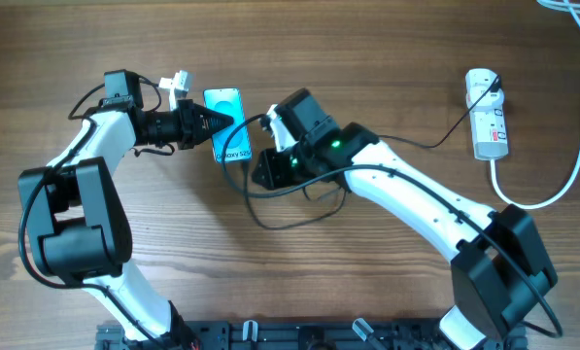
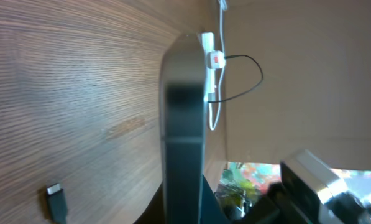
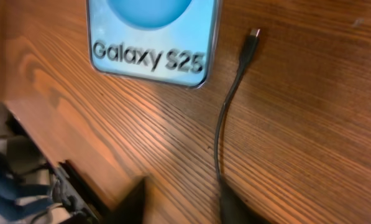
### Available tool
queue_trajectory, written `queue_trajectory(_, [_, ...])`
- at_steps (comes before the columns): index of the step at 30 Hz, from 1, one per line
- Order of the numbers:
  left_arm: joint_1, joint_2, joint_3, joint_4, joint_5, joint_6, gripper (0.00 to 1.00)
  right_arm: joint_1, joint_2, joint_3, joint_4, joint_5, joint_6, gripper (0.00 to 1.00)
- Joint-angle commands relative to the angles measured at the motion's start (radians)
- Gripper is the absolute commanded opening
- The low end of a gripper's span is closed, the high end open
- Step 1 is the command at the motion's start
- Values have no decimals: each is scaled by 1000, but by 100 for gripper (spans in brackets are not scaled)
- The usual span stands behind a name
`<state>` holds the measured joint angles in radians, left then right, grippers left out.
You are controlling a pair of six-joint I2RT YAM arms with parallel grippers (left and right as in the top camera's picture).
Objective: Plug charger to phone and switch on socket
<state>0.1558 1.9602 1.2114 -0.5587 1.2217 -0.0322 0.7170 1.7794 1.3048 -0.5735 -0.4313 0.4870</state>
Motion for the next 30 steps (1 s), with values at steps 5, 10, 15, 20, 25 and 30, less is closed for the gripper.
queue_trajectory(5, [75,0,-3,-15,-286,-194,4,166,20,-2,22,412,40,49])
queue_trajectory(10, [75,0,-3,-22,-345,-238,4,232,165,-2,111,439,65,43])
queue_trajectory(15, [75,0,-3,-22,-345,-238,4,245,266,-2,142,462,62,36])
queue_trajectory(20, [75,0,-3,-22,-345,-238,4,241,272,5,-3,356,99,4])
queue_trajectory(25, [75,0,-3,-22,-344,-238,4,169,272,36,-408,198,53,4])
queue_trajectory(30, [75,0,-3,-25,-344,-238,4,90,272,36,-402,167,6,31])
